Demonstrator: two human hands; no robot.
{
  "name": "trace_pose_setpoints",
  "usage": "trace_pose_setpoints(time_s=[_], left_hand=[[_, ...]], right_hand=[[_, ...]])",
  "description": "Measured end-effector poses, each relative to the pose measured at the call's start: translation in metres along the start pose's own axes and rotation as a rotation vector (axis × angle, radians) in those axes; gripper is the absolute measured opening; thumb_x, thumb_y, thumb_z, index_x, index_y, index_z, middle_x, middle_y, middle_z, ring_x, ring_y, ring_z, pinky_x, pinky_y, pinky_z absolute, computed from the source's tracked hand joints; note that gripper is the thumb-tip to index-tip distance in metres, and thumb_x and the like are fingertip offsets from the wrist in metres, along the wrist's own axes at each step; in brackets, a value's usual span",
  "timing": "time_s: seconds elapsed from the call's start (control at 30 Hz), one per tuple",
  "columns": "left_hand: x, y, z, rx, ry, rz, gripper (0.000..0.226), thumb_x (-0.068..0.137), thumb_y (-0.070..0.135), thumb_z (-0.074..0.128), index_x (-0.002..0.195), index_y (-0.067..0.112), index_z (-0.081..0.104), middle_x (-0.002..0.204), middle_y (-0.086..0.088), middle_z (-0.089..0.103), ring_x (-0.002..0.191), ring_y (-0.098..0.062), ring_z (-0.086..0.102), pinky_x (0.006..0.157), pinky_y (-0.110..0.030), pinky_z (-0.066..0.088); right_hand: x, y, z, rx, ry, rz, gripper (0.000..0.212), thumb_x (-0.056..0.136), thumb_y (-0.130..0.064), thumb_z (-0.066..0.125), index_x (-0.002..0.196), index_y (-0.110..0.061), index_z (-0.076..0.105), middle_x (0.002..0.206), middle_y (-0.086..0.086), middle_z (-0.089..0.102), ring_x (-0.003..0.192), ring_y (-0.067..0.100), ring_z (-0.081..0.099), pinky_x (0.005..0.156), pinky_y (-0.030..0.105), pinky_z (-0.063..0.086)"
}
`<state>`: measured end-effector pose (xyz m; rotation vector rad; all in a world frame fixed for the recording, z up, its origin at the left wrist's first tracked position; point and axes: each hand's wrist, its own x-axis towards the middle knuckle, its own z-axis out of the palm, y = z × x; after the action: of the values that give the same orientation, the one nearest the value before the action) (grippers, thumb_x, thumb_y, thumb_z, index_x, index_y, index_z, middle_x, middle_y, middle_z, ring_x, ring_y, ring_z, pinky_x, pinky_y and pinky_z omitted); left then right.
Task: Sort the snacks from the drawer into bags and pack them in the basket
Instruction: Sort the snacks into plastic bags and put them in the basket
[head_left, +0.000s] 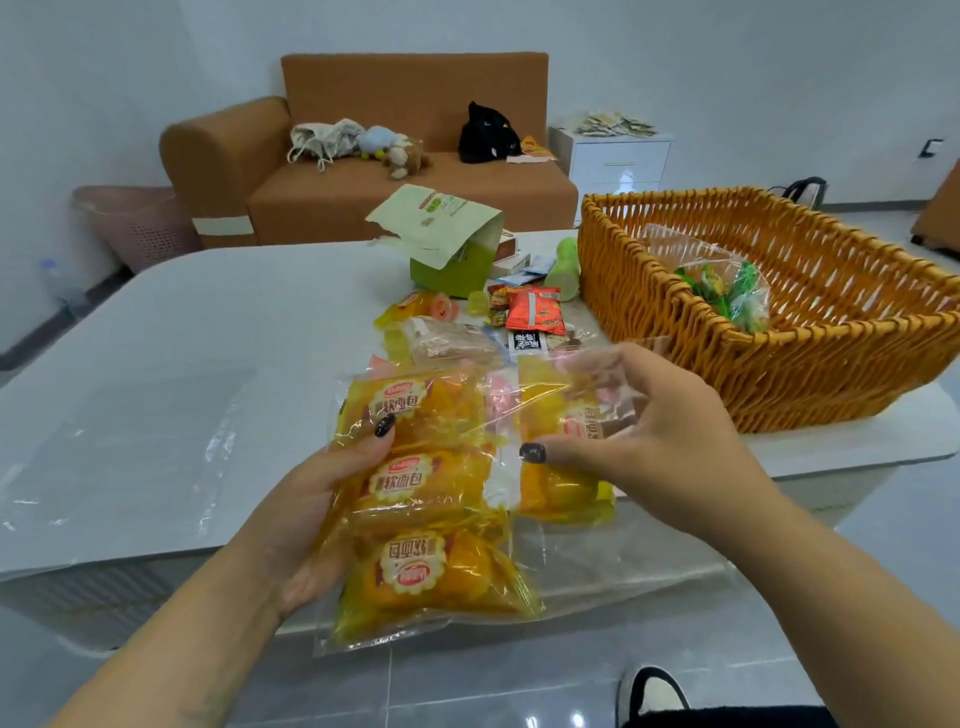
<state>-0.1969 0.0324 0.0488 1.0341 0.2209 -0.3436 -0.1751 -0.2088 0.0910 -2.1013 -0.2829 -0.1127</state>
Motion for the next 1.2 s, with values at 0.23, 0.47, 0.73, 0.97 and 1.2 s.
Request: trace_pose_setpoints(time_s=[0.23, 0.47, 0.73, 0.97, 1.2], left_hand=[[0.003, -0.001, -0.003, -0.017, 0.010, 0.016, 0.082, 0.028, 0.028, 0.098, 0.105, 0.010, 0.075, 0.110, -0.021, 0.071, 0.089, -0.040, 0.072, 0.071, -0.053, 0.059], [0.001, -0.002, -0.001, -0.040, 0.002, 0.107, 0.078, 0.026, 0.033, 0.098, 0.098, 0.013, 0.078, 0.101, -0.018, 0.074, 0.083, -0.037, 0.073, 0.062, -0.049, 0.059], [0.002, -0.006, 0.007, -0.077, 0.060, 0.178, 0.038, 0.076, 0.029, 0.060, 0.111, 0.015, 0.068, 0.102, -0.014, 0.074, 0.086, -0.032, 0.073, 0.073, -0.047, 0.060], [0.003, 0.009, 0.003, -0.153, 0.086, 0.220, 0.041, 0.078, 0.032, 0.060, 0.115, 0.016, 0.067, 0.105, -0.013, 0.074, 0.089, -0.032, 0.073, 0.073, -0.048, 0.059], [0.001, 0.020, -0.012, -0.266, 0.178, 0.276, 0.034, 0.088, 0.035, 0.056, 0.116, 0.019, 0.067, 0.106, -0.011, 0.074, 0.090, -0.032, 0.073, 0.075, -0.046, 0.057]], right_hand=[[-0.003, -0.007, -0.003, 0.230, -0.275, 0.140, 0.047, 0.059, -0.043, 0.077, 0.102, -0.026, 0.069, 0.098, -0.007, 0.071, 0.073, 0.015, 0.072, 0.060, 0.032, 0.059], [-0.002, -0.001, -0.008, 0.359, -0.371, 0.217, 0.037, 0.076, -0.009, 0.076, 0.111, -0.018, 0.071, 0.104, 0.011, 0.069, 0.086, 0.024, 0.072, 0.063, 0.028, 0.058], [0.008, -0.002, 0.011, 0.200, 0.044, 0.113, 0.021, 0.085, -0.030, 0.069, 0.105, -0.023, 0.071, 0.087, -0.002, 0.073, 0.071, 0.016, 0.072, 0.059, 0.027, 0.058], [0.016, -0.011, 0.019, 0.400, 0.230, 0.000, 0.036, 0.103, -0.020, 0.037, 0.098, -0.011, 0.072, 0.090, 0.003, 0.075, 0.082, 0.017, 0.073, 0.072, 0.032, 0.060], [0.021, -0.004, 0.034, 0.355, 0.501, -0.136, 0.031, 0.102, -0.024, 0.037, 0.095, -0.028, 0.068, 0.093, -0.012, 0.071, 0.094, 0.007, 0.064, 0.080, 0.018, 0.053]])
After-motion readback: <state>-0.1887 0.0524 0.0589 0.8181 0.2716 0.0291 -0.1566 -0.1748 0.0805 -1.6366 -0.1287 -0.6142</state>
